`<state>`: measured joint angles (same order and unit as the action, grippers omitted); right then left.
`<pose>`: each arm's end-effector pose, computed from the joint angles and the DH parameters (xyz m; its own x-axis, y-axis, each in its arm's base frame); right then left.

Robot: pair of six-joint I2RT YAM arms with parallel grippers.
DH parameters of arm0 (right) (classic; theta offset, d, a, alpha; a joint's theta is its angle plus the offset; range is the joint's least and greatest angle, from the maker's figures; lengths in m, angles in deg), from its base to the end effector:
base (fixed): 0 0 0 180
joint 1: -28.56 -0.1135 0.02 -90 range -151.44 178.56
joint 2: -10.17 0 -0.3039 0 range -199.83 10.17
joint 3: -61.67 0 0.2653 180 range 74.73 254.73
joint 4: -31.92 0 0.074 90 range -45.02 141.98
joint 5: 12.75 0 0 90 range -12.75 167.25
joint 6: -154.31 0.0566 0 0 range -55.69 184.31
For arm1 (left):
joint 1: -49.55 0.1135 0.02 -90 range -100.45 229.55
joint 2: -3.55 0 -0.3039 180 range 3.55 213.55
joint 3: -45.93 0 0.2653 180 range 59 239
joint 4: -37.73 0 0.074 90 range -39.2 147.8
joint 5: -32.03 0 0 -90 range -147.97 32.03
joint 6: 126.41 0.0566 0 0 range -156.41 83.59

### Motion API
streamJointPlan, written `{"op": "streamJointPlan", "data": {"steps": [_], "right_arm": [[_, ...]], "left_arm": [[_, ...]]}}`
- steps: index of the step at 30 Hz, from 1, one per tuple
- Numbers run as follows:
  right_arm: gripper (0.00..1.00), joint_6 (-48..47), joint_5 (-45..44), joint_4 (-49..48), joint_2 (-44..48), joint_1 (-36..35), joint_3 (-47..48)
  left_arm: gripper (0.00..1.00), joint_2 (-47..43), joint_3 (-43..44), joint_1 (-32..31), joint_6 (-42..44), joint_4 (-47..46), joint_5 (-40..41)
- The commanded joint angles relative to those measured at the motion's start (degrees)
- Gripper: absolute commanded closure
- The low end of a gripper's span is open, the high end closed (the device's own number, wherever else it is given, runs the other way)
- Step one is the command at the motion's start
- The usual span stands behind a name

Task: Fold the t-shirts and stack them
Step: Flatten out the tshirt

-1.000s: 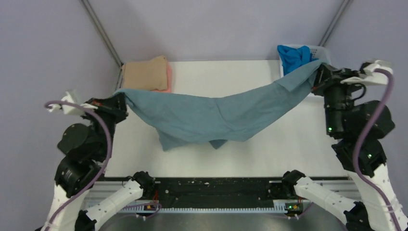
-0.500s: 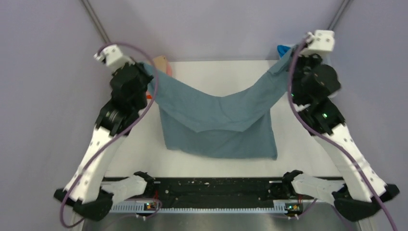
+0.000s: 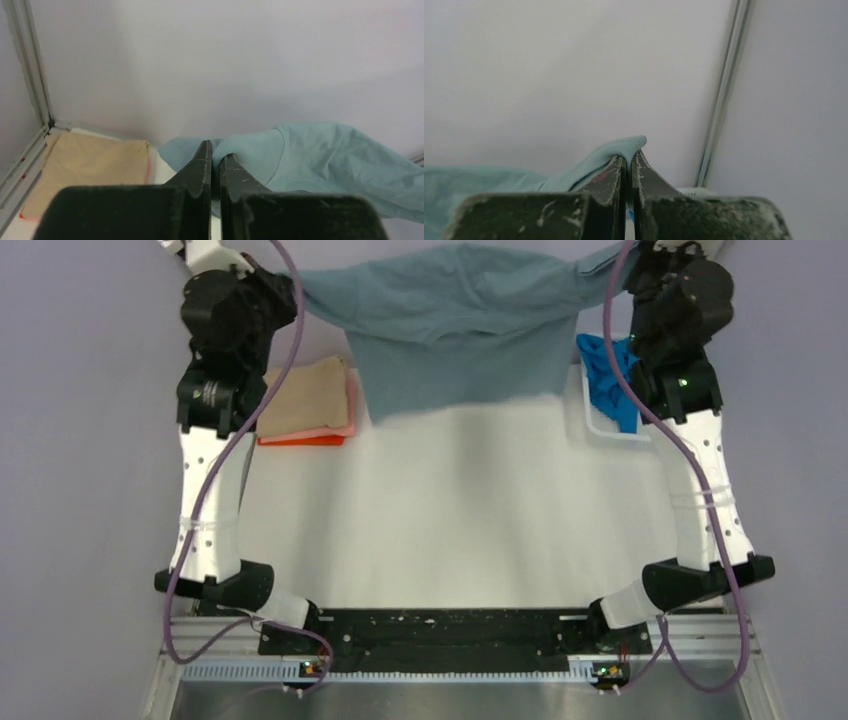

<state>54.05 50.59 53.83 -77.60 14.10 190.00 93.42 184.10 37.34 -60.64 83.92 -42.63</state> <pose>0.3237 0.0573 0.6295 0.2711 -0.0945 -0.9579 0.2407 0.9702 -0.0276 0.3201 -0.0540 0.6202 0.0552 -0.4169 -0.9073 -0.0349 0.9073 -0.4190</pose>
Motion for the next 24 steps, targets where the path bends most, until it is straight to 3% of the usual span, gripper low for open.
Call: {"op": "streamJointPlan", "data": {"steps": [1,6,11,16,17,18,19,20,22,24], "right_arm": [[1.00,-1.5,1.2,-2.2,7.7,0.7,-1.5],[1.00,-4.6,-0.6,3.4,15.7,0.9,-16.0],[1.00,-4.0,0.0,6.6,26.9,0.8,-35.9],[1.00,4.2,-3.3,17.7,29.0,0.9,-48.4],[1.00,6.2,-4.9,17.8,28.4,0.9,-51.9],[0.96,8.2,-6.9,18.0,27.6,0.8,-53.2],[0.87,9.6,-9.0,18.4,26.5,0.9,-54.8],[0.71,12.1,-11.8,18.9,25.3,0.9,-55.8],[0.43,14.7,-16.4,20.4,23.0,0.9,-55.6],[0.32,17.5,-19.4,22.3,21.3,0.8,-53.4]], "left_arm": [[1.00,-9.9,-3.9,1.5,1.6,-3.2,-2.8],[1.00,-17.7,-21.5,1.7,2.2,1.3,0.0],[1.00,-24.3,-43.8,1.7,-5.9,11.9,9.5],[0.97,-29.2,-66.9,1.7,-13.1,7.5,2.0],[0.90,-29.2,-69.8,1.7,-13.9,6.1,0.9],[0.76,-28.8,-71.8,1.7,-14.0,5.5,0.4],[0.62,-28.0,-72.6,1.7,-14.4,6.6,0.7],[0.46,-26.8,-72.3,1.7,-15.1,8.7,1.7],[0.24,-24.2,-68.8,1.7,-15.9,14.0,2.1],[0.17,-22.0,-65.2,1.6,-16.6,17.7,2.9]]}}
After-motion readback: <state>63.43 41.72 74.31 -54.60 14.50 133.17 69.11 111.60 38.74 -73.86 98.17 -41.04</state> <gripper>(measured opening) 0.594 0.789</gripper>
